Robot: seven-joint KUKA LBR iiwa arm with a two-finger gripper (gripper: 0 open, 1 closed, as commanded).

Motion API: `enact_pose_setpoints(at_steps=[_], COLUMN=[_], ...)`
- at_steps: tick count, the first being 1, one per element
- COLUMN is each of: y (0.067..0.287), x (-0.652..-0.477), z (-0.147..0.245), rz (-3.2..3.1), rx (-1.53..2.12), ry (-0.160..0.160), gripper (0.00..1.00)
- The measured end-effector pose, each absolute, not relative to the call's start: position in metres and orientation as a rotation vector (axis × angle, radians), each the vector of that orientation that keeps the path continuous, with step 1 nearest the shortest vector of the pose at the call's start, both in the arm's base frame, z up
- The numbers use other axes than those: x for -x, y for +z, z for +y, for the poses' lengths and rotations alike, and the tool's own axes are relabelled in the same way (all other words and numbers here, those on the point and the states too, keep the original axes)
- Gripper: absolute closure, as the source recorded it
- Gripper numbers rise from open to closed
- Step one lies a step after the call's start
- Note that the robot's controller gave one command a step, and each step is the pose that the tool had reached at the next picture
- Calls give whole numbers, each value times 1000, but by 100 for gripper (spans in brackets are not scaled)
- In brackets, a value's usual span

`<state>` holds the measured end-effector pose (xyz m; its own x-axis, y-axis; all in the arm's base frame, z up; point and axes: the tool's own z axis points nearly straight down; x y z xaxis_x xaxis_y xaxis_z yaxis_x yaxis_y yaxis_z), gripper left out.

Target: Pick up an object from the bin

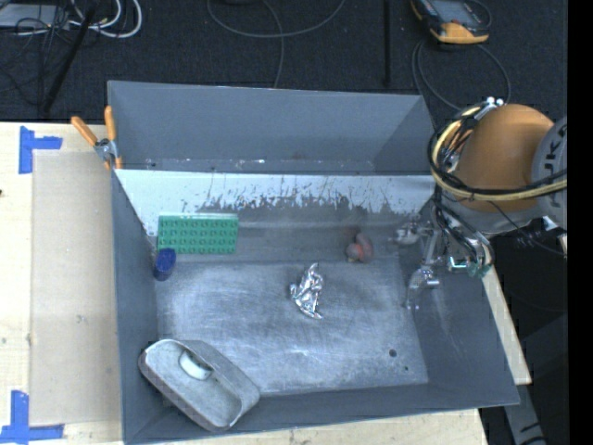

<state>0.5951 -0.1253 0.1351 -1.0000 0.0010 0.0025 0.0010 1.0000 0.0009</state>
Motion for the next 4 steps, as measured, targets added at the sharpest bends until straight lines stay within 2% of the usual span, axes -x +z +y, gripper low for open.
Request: enact_pose_setpoints(at_steps=[1, 2, 3, 4], y=[75, 75, 76, 198], x=[-619, -582, -583, -579], z=[-70, 18, 15, 23], rz=[-3138, -3128, -3126, -3142], rx=[259, 310, 310, 216], ry=[12, -5, -2, -1], gripper=[0, 0, 100, 100])
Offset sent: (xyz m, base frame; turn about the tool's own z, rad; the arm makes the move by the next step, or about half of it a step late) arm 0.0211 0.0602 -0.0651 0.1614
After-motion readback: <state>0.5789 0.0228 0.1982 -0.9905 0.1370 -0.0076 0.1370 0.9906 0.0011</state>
